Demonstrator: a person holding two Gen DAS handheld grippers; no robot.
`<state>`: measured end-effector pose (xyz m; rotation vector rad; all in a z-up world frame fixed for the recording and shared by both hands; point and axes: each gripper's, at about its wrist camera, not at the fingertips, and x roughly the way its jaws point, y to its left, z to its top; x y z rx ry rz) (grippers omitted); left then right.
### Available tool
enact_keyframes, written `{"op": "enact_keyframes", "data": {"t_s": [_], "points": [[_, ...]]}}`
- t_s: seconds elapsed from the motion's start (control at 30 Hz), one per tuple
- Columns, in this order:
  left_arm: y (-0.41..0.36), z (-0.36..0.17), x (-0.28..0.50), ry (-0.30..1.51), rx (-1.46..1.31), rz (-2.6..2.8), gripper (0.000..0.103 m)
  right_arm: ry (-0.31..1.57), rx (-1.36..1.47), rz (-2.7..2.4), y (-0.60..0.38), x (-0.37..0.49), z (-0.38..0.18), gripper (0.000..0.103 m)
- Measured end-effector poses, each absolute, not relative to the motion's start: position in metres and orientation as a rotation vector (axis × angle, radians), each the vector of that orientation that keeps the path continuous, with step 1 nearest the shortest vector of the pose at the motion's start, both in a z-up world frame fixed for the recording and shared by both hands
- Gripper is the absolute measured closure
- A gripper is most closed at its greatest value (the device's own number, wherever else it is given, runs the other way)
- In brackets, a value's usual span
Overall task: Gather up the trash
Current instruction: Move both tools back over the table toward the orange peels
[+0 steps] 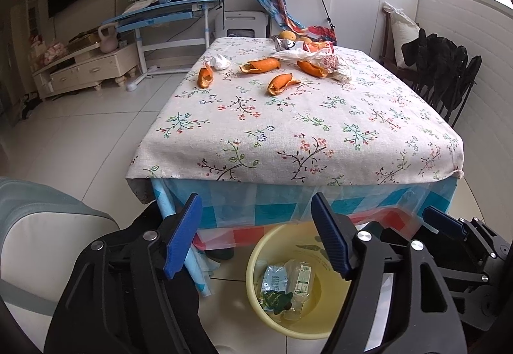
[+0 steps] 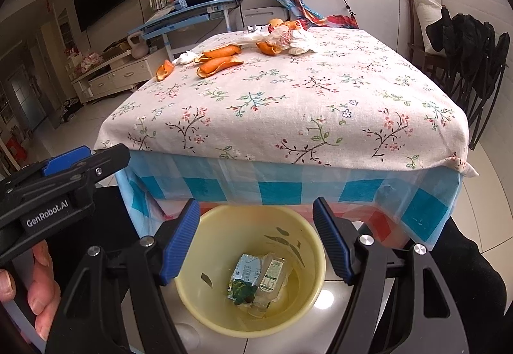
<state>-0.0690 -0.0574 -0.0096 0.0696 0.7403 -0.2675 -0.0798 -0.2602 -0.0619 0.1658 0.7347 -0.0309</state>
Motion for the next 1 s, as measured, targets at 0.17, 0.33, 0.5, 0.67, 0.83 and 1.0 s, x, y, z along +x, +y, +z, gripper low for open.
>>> {"op": "enact_keyframes", "data": {"t_s": [0.17,0.33,0.5,0.67,0.83,1.0], "points": [[-0.052,-0.008,-0.066,0.742,0.046,-0.259,0.033,0.721,0.182,-0.022,-0.26,-0.08,-0.057,0.033],[-0.042,-0.003,-0.054,0.721,0.024,-0.238,0.031,0.685,0.217,-0.012,-0.264,-0.071,-0.042,0.033],[-0.023,0.001,-0.03,0.715,-0.014,-0.189,0.03,0.669,0.251,0.012,-0.264,-0.043,-0.026,0.033],[-0.002,0.004,-0.003,0.715,-0.052,-0.14,0.03,0.668,0.28,0.048,-0.258,-0.004,-0.015,0.033],[0.013,0.011,0.022,0.708,-0.077,-0.109,0.029,0.693,0.282,0.077,-0.248,0.037,-0.011,0.033],[0.022,0.017,0.041,0.698,-0.09,-0.093,0.027,0.72,0.293,0.074,-0.245,0.071,-0.015,0.033]]}}
